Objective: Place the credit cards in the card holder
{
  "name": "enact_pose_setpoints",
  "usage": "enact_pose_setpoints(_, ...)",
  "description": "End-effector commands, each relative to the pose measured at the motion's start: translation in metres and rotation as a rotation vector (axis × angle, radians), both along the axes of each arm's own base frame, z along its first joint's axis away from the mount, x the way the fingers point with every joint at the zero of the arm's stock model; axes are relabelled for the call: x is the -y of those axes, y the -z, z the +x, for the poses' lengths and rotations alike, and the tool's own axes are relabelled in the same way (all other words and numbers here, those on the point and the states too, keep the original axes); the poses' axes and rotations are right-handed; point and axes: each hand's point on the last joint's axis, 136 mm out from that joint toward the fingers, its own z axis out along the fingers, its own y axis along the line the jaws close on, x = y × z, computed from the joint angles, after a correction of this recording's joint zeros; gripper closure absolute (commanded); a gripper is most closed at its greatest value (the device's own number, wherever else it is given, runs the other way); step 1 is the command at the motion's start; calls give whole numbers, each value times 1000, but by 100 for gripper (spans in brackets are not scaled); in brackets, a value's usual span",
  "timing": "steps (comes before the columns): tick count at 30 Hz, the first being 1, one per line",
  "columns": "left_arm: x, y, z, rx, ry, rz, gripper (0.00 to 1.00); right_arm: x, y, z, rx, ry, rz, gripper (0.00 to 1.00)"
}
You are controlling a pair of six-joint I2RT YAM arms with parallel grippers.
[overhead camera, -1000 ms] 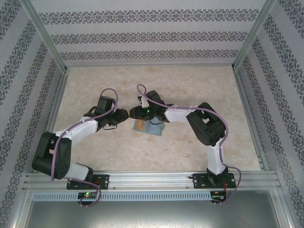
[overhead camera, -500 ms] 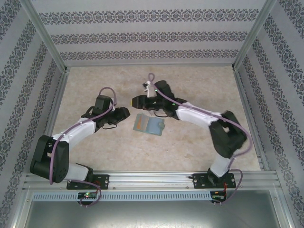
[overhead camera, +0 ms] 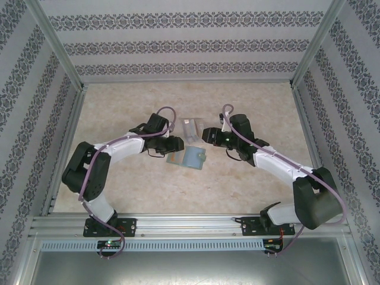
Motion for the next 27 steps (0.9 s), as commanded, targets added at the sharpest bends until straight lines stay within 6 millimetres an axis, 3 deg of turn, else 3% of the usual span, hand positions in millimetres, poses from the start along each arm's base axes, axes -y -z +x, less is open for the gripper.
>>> enact_pose_setpoints(1, 1, 10, -6, -34, 31, 61, 52, 5, -7, 1, 49, 7, -16, 54)
enact_pose_setpoints(8, -2, 21, -6, -74, 13, 107, 63, 4, -3, 0, 37, 1, -11, 54)
enact_pose_setpoints(12, 11, 13, -8, -79, 39, 32, 85, 5, 3, -1, 27, -1, -15, 54)
enact_pose_setpoints(15, 24, 2, -9, -82, 66, -46, 93, 6, 6, -2, 20, 1, -19, 54)
enact_pose_setpoints(20, 41, -10, -9, -111, 71, -162, 98, 12, 11, -3, 17, 14, -29, 54)
enact_pose_setpoints(27, 65, -11, -10, -147, 86, -357, 97, 13, 19, -3, 7, 17, -31, 54)
